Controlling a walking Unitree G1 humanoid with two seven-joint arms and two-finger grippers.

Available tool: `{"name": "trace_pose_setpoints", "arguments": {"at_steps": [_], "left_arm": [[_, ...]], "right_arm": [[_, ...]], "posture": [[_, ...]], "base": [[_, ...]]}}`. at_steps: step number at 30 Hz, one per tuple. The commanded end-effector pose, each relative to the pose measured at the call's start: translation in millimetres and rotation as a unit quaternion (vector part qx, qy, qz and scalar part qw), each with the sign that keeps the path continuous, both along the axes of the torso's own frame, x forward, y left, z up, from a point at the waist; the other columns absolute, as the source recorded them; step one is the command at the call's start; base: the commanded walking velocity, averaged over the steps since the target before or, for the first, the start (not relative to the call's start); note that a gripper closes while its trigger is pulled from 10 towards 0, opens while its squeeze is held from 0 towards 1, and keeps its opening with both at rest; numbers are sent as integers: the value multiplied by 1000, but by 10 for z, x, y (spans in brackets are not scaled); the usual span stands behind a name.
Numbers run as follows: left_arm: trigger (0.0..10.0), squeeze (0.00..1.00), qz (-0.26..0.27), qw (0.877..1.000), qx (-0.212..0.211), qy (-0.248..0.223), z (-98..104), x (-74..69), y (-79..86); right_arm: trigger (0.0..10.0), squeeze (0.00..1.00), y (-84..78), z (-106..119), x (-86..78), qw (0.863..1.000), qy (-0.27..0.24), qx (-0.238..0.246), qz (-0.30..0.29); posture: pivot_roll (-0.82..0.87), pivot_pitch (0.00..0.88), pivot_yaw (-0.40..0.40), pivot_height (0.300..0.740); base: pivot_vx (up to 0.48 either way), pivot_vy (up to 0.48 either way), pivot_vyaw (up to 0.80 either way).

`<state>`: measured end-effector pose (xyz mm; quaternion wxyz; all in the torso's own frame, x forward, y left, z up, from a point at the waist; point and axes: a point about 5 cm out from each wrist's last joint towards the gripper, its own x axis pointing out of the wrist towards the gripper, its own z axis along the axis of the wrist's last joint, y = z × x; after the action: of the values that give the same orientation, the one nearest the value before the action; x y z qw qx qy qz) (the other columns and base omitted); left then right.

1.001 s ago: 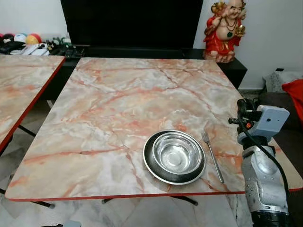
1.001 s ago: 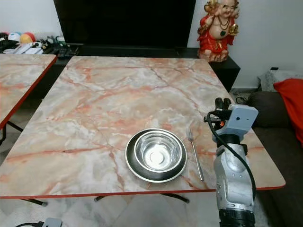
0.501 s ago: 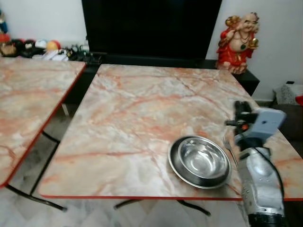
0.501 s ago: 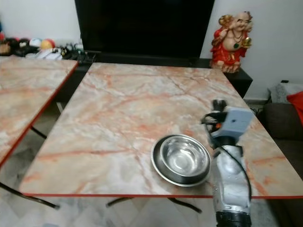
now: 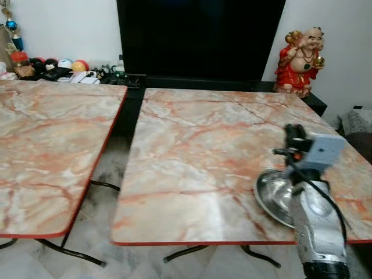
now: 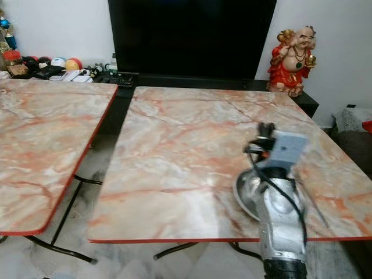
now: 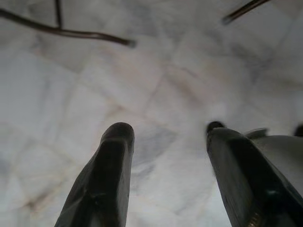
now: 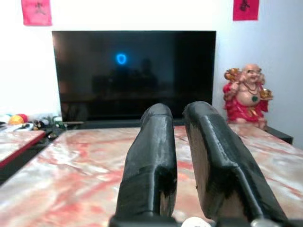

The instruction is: Setting the table

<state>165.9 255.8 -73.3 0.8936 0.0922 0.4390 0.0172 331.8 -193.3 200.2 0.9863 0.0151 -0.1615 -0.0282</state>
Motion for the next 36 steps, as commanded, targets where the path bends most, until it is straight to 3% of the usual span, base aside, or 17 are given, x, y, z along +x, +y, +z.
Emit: {"name": "trace_pose_setpoints", "arguments": {"at_steps": [1,10,24,36], "left_arm": [[10000,0,-12,1000,-5,10,-34,-15,-80],[10000,0,-6,1000,-8,8,-37,-8,-95],[10000,0,1,1000,-10,3,-29,9,-96],[10000,0,1,1000,-9,1,-31,10,-109]], "right_arm": [[10000,0,-105,-13,-24,1000,3,-4,-18],[10000,0,-60,9,-13,1000,-2,-21,-10],[10000,0,-25,11,-18,1000,-3,-28,-3],[10000,0,-2,-32,-23,1000,6,-13,-3]], "posture": [[32,16,-26,740],[38,41,-29,740],[37,62,-28,740],[42,78,-33,740]], "base": [[0,480,0],[0,480,0],[0,430,640],[0,0,0]]}}
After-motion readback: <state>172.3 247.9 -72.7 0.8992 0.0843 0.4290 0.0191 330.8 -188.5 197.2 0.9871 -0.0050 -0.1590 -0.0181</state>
